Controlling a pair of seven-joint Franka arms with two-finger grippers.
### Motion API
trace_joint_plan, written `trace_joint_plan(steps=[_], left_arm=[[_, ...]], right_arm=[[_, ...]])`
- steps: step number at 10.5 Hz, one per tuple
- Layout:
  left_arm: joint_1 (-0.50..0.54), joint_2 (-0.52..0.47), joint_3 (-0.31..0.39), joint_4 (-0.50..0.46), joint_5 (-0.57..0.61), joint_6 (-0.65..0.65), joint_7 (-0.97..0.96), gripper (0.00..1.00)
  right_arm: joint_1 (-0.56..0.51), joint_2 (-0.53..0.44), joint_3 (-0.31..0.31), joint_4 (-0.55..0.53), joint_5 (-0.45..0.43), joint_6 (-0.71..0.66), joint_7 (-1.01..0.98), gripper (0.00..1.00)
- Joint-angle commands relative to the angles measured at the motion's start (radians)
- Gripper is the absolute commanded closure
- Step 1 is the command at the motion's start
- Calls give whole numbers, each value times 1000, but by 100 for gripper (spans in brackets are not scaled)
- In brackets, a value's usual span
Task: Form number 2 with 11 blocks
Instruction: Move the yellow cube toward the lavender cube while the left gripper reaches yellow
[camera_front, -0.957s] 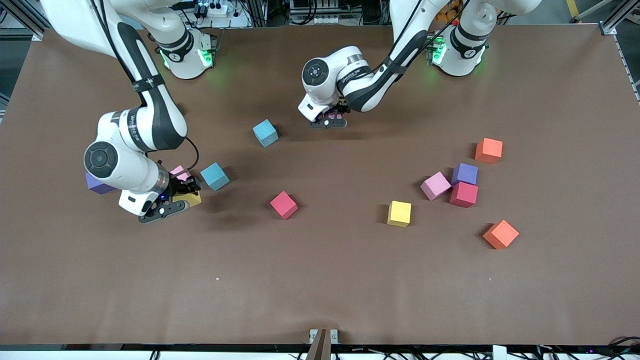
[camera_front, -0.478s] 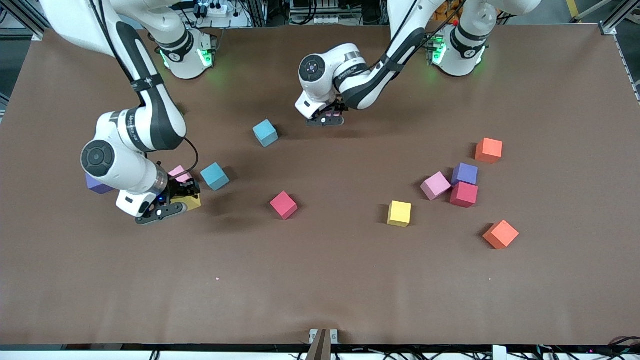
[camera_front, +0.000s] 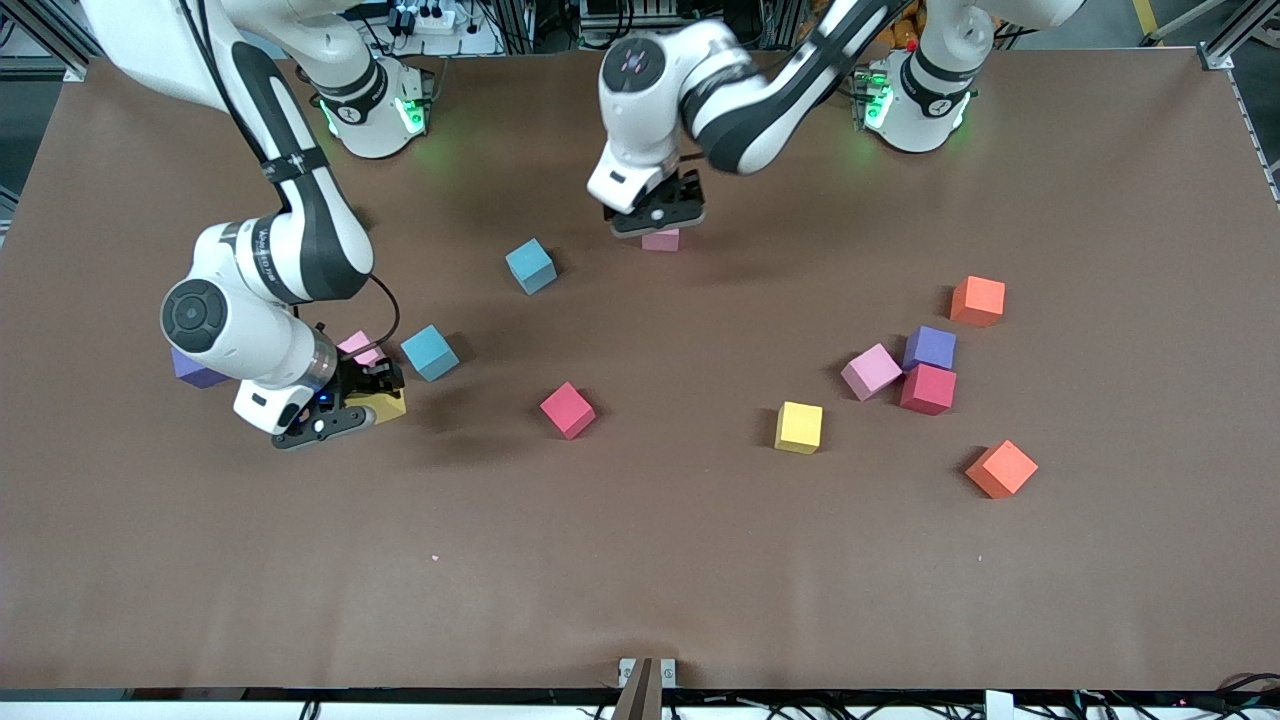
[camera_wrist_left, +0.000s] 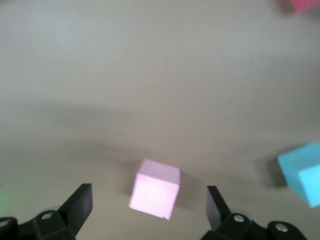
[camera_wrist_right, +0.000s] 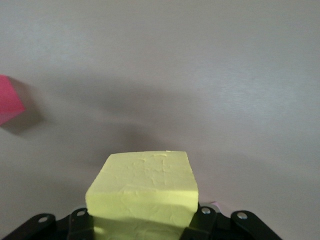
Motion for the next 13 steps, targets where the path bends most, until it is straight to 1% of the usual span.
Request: trace_joint_plan(steps=[1,2,3,4,5,6,7,8,9,10,11,12,13], left_arm=[[153,-26,-12,-11,33,4,114,0],[212,-18,-12,19,25,4,273,0],[247,-6,-2,49,18,4,426,0],[295,19,9,85,18,4,549,0],[310,37,41,116,22,4,664,0],[312,55,91,145,19,7,775,0],[312,77,131,168,16,12,844,0],[311,112,153,199,15,22,868,0],[311,150,158,230,18,32,876,0],[311,184,164,239,16,50,897,0],[317,204,165,238,7,134,899,0],[326,226,166,233,-10,177,903,0],[326,250,166,238,-15,190,903,0]], right_arm=[[77,-7,4,28,16,-19,61,100],[123,-3,4,40,16,-19,107,100],[166,2,4,40,14,-16,151,100],[202,2,4,37,16,-19,175,100],[237,-4,4,31,16,-33,214,100],[283,-6,4,34,14,-60,262,100],[323,-6,4,31,14,-63,274,100],[360,-12,4,19,14,-65,265,100],[398,-20,4,0,10,-71,261,100],[445,-32,2,-26,2,-73,259,100],[487,-43,2,-47,-3,-73,258,100],[542,-46,2,-52,-9,-73,250,100],[585,-46,2,-61,-9,-71,209,100]])
